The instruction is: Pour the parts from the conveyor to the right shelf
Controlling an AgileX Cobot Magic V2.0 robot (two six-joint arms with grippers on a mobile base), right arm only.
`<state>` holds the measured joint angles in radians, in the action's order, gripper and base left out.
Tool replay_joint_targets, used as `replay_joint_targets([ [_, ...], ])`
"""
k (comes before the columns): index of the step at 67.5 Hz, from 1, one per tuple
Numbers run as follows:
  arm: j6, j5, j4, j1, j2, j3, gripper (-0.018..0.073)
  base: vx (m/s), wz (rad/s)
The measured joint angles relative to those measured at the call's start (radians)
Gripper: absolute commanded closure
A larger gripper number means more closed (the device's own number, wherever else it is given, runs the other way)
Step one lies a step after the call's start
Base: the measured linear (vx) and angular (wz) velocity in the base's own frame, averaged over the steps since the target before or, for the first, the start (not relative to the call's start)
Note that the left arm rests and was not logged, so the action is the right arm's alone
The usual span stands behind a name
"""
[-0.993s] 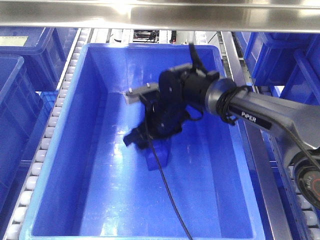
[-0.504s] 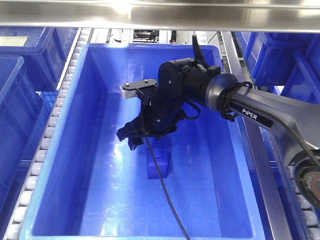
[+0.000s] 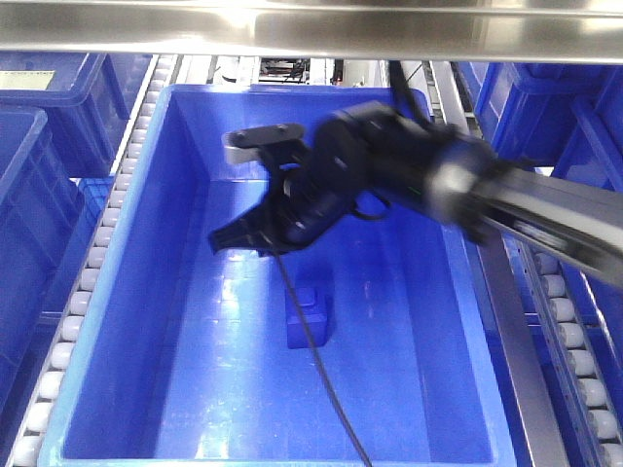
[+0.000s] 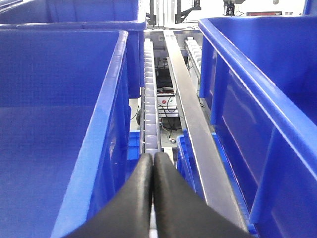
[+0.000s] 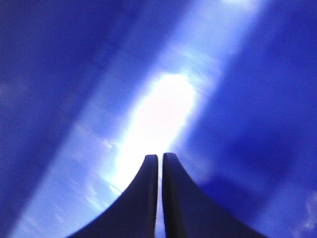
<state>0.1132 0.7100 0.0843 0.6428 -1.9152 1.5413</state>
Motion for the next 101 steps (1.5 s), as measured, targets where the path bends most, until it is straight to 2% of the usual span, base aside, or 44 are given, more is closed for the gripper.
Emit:
replay_joint_targets([
  [18,-0.027,-0.186,0.022,0.0,0.194,-0.332,0.057,0.0,0.0],
  [33,-0.028,-0.354,0.028,0.0,0.497,-0.614,0.057,0.0,0.0],
  [66,-0.028,-0.305,0.028,-0.001,1.084,-0.89,0.057,0.0,0.0],
  [81,-0.028,-0.399,0.028,-0.001,1.361,-1.096,0.057,0.0,0.0],
  [95,-0.028,-0.401,0.028,-0.002,1.554,-1.251,0.057,0.0,0.0],
  [101,-0.028,-0.401,0.027,-0.032,1.623,-1.31,0.057,0.0,0.0],
])
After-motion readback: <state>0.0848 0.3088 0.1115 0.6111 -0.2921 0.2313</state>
